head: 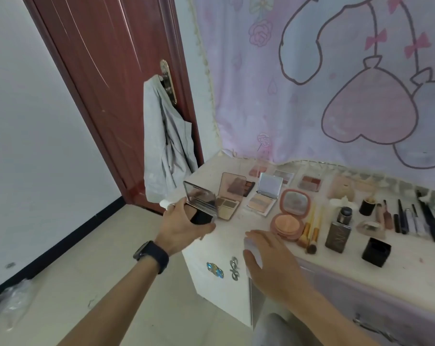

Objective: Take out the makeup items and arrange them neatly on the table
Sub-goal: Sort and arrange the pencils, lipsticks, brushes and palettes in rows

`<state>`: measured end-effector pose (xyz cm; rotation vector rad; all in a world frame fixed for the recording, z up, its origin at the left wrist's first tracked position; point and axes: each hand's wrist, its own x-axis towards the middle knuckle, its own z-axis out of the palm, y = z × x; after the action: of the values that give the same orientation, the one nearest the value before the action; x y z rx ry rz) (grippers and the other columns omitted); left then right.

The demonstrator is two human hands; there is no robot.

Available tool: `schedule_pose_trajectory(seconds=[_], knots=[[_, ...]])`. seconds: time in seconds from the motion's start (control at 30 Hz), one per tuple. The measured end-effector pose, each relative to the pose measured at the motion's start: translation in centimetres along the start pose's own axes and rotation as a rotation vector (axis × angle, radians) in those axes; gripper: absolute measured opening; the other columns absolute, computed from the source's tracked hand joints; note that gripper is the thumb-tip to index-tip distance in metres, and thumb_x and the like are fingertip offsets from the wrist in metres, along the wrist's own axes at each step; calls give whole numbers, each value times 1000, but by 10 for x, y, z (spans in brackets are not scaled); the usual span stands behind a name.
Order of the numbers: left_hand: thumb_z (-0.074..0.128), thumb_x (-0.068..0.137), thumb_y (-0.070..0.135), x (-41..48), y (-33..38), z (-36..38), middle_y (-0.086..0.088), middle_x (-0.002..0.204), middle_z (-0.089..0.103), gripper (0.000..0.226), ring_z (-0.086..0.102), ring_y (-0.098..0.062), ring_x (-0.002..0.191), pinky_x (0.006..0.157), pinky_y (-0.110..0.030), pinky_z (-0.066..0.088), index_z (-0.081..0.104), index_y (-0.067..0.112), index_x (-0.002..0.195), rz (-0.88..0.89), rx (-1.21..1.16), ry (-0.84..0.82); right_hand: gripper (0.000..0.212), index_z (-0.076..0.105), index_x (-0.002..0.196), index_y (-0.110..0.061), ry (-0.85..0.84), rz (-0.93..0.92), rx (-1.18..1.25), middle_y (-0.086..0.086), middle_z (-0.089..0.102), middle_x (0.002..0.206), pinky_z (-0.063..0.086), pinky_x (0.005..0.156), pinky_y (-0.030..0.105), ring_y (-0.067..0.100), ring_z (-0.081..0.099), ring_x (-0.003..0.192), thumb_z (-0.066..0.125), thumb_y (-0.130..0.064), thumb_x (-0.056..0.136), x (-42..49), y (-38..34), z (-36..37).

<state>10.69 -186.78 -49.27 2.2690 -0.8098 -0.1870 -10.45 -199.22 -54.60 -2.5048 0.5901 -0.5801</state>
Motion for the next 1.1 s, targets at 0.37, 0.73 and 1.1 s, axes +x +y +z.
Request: schedule_pose_trajectory(seconds=[0.37, 0.73, 1.1], knots=[[82, 62, 56, 115, -35, 10, -14, 126, 52, 100, 45, -33, 121, 97, -46, 47, 30, 11, 135, -212, 73, 114, 76, 63, 135, -4, 21, -333, -585, 13, 63, 138, 51, 104, 43, 29, 62, 126, 87, -33, 70, 51, 33, 56], [79, 57, 73, 126, -55, 24, -14, 140, 43, 115, 36, -32, 133, 104, -50, 42, 25, 25, 146, -179, 36, 63, 56, 60, 138, -4, 174, -428, -655, 14, 59, 143, 48, 108, 42, 28, 59, 130, 63, -20, 84, 49, 43, 65], [80, 63, 61, 99, -74, 29, -4, 140, 43, 105, 29, -22, 134, 111, -39, 32, 33, 18, 145, -186, -58, 132, 39, 69, 129, -10, 349, -357, -531, 7, 66, 134, 53, 101, 43, 25, 64, 124, 65, -16, 91, 49, 37, 70]])
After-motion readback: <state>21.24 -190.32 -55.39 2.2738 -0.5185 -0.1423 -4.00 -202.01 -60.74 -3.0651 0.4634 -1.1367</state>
